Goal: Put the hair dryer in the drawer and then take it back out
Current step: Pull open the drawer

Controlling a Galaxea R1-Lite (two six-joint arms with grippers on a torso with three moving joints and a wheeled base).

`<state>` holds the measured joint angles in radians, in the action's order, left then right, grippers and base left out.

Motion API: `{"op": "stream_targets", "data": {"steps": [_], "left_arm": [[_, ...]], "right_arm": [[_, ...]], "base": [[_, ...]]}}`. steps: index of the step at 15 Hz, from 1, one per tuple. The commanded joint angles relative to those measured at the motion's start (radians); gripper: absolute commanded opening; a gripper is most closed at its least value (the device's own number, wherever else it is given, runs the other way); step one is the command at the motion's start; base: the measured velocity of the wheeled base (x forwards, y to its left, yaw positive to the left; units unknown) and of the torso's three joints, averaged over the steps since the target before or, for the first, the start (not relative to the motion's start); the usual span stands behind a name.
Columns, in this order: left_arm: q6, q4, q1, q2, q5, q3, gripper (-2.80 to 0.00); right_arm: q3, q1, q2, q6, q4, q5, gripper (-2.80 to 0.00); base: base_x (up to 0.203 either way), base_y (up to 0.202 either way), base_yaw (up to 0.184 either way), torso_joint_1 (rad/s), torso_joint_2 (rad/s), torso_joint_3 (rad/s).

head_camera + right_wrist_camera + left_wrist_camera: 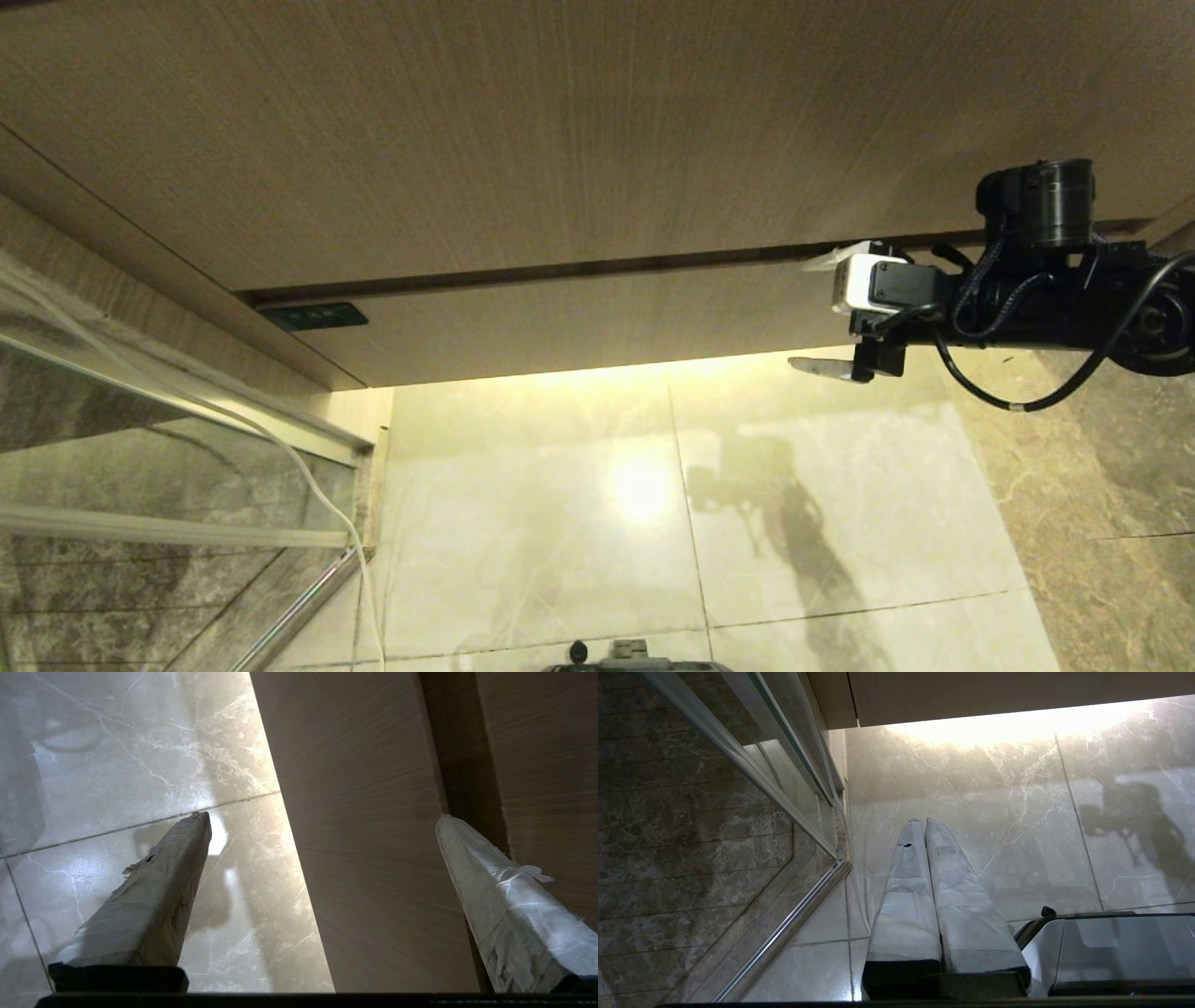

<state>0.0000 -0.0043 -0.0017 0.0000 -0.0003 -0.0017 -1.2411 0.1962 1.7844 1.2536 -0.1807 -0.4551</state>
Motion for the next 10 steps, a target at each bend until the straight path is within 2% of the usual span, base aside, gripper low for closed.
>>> {"op": "stream_targets", "data": {"steps": [1,10], "left_arm": [[0.000,0.000,0.000,0.000,0.000,0.000,-2.80],[0.000,0.000,0.000,0.000,0.000,0.000,-2.80]], "right_arm": [[-0.004,0.000,0.030,0.012,-0.005,-0.004,0.00],[-0.132,-0.017,0.125,0.003,0.000,0.027,0.00]], "base": [[0.000,0.000,0.000,0.000,0.00,0.000],[0.000,0.000,0.000,0.000,0.00,0.000]]}}
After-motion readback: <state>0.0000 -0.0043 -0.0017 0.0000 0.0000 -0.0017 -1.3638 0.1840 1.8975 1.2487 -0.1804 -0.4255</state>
